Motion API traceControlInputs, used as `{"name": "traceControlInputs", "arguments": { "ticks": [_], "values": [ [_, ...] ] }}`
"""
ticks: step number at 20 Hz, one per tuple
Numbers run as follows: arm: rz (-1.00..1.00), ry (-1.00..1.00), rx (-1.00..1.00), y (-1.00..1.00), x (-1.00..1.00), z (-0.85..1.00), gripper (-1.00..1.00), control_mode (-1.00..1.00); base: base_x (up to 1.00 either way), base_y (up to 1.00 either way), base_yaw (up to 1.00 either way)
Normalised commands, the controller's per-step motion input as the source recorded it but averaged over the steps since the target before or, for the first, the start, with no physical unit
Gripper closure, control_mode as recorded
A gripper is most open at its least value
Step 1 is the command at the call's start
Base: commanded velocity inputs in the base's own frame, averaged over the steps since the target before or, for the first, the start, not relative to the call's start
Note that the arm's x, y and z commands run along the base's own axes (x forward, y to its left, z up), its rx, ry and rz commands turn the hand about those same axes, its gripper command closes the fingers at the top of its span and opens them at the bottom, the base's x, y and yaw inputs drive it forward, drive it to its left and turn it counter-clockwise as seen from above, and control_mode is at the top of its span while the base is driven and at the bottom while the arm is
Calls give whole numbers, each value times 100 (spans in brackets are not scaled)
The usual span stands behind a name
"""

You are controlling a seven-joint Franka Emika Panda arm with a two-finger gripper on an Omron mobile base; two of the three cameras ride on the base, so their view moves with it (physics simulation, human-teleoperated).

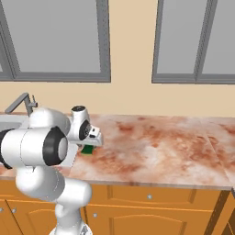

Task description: Restock the sink supplies by placing the sponge and soap dispenser on the counter and next to the sink. Make sure the soap dispenser is upright.

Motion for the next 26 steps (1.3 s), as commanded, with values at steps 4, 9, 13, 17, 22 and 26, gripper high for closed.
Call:
{"name": "traceControlInputs", "arguments": {
  "ticks": [4,9,13,17,22,26],
  "values": [
    [-4,-15,0,-3,-43,83,-100,-100,0,0,0],
    [-6,-14,0,-10,-72,71,-100,-100,0,0,0],
    [-5,-14,0,-13,-78,57,-100,-100,0,0,0],
    [-11,-17,0,-15,-88,46,-100,-100,0,0,0],
    [-11,-20,0,-31,-99,36,-100,-100,0,0,0],
    [-12,-19,0,-26,-82,71,-100,-100,0,0,0]
  ]
}}
